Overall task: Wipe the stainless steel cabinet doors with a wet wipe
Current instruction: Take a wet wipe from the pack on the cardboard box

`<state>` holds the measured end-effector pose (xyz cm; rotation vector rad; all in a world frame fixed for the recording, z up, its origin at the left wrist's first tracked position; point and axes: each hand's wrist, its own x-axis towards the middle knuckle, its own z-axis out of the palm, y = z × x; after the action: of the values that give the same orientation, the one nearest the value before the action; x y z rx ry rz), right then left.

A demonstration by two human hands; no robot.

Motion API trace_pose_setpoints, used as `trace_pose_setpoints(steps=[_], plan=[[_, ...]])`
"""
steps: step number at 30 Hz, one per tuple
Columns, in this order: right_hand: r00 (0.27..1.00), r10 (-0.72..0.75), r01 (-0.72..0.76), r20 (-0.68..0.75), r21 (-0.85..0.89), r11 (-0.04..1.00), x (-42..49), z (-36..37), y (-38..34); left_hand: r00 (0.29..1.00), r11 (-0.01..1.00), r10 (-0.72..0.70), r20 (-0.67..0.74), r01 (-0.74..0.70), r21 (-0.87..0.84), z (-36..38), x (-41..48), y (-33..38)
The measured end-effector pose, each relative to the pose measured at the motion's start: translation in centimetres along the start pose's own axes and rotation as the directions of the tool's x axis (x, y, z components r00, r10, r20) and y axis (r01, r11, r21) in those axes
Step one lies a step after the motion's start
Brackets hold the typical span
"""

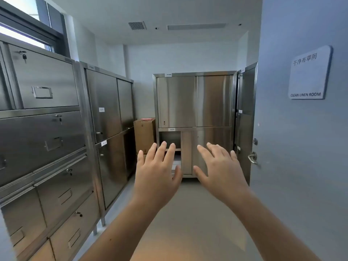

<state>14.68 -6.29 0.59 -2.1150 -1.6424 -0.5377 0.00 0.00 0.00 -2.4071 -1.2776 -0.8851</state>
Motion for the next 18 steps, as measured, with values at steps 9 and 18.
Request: trace_pose_setpoints(steps=[9,18], plan=[[1.000,0.005,-0.005,0.004,-0.008,1.000,1.7,3.0,-1.8,0.998,0.998,0.053,-0.020,-0.054,-0.044,2.9,1.2,-3.0],[0.999,0.010,-0.011,0.040,0.022,1.000,5.5,7.3,-0.4,0.998,0.995,0.058,-0.018,-0.060,-0.075,7.6,5.1,-3.4]])
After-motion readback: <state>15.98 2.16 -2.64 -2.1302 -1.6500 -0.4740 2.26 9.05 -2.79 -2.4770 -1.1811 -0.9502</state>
